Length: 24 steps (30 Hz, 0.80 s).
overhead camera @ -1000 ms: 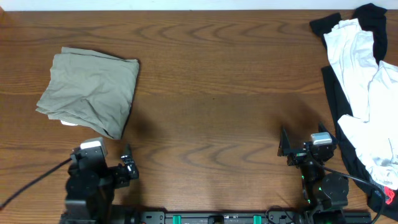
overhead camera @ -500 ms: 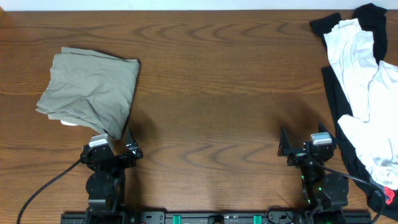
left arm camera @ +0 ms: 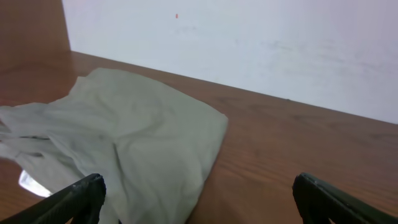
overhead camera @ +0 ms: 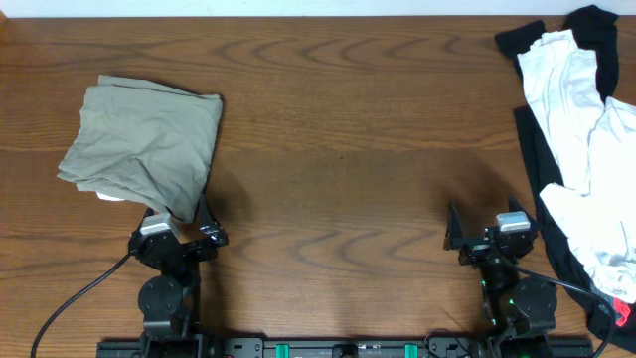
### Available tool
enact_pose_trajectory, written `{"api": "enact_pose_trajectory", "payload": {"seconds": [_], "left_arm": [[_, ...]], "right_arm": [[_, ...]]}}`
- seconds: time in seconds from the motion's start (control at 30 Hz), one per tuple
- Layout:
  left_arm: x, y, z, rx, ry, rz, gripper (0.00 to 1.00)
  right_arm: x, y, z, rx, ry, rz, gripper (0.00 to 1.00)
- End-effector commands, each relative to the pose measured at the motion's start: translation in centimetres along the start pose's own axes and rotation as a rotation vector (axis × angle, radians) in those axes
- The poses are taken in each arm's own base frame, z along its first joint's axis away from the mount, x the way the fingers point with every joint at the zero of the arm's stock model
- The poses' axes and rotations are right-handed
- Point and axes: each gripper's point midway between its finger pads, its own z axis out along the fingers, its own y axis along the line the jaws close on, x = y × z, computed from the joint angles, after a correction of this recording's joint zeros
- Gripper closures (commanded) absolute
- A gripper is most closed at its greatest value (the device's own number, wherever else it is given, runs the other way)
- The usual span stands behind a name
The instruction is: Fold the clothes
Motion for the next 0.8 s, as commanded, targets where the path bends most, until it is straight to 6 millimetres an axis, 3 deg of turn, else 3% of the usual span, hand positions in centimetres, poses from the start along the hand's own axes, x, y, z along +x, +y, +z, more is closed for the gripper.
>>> {"api": "enact_pose_trajectory", "payload": {"seconds": [0.0, 0.13, 0.77], "left_arm": [[1.9, 0.0, 0.2, 0.011, 0.044, 0.019, 0.02], [2.2, -1.3, 0.1, 0.094, 0.06, 0.094, 0.02], [2.3, -1.3, 0.1, 0.092, 0.062, 0.092, 0.02]], "right_arm": [[0.0, -0.3, 0.0, 0.01, -0.002, -0.008, 0.01], [0.0, -0.3, 0.0, 0.01, -0.002, -0.008, 0.01], [0.0, -0.3, 0.0, 0.01, -0.002, -0.008, 0.01]]}}
